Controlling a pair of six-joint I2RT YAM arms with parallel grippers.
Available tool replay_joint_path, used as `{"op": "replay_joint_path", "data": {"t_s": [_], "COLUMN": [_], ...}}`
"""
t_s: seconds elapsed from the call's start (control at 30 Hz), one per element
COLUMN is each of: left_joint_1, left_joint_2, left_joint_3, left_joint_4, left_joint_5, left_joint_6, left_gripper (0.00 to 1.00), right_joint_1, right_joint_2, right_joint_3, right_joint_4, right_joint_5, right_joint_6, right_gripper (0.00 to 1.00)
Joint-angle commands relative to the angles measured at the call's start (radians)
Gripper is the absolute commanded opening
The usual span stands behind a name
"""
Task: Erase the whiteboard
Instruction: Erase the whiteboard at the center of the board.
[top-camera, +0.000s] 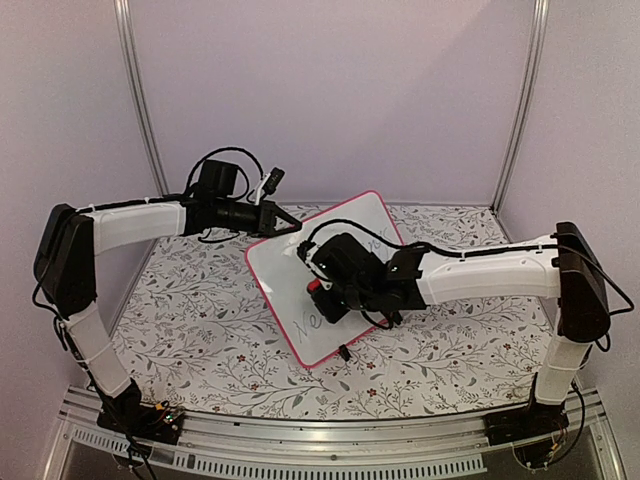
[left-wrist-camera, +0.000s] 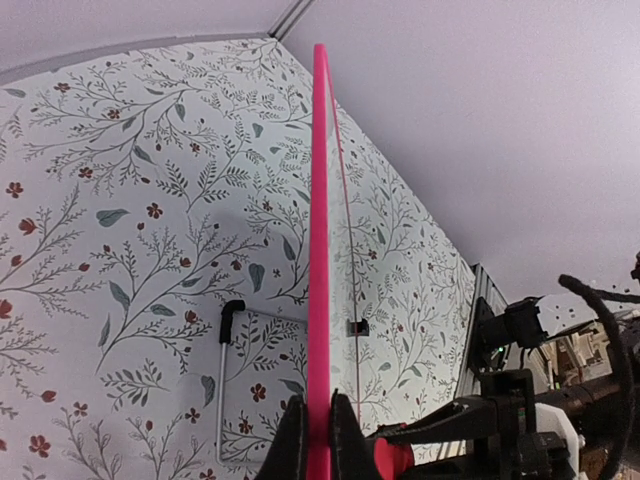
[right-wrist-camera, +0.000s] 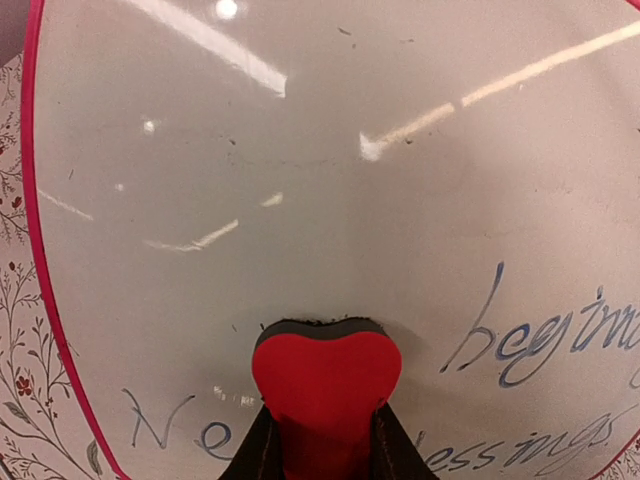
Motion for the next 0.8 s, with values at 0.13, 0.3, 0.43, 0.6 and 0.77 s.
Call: {"op": "replay_joint_path", "data": {"t_s": [0.13,0.3,0.43,0.6,0.77], "left_joint_1": [-0.006,-0.006,-0.006,-0.007,-0.008], "left_joint_2": [0.002,0.004,0.002,0.002,0.002], "left_joint_3": [-0.002,-0.003,-0.003,-0.004,-0.005], "left_joint_4": [0.004,0.004,0.004,0.004,0.004], "left_joint_5": [-0.041,-0.039,-0.041,-0.041,-0.042], "left_joint_6": [0.023,0.023,0.023,0.022,0.023], "left_gripper": [0.00,0.00,0.00,0.00,0.00], "right_joint_1": [-0.011,-0.011,-0.011,-0.011,-0.011], "right_joint_2": [0.016,-0.010,-0.032,-0.062,-0.149], "right_joint_3": [-0.057,-0.076,-0.086,-0.079,-0.103], "right_joint_4": [-0.096,-0.109,-0.122,-0.130,-0.068], "right_joint_5": [-0.016,-0.009,0.006,0.031,0.110], "right_joint_6": [0.026,0.027,0.027,0.020,0.013], "right_gripper": [0.00,0.00,0.00,0.00,0.00]}}
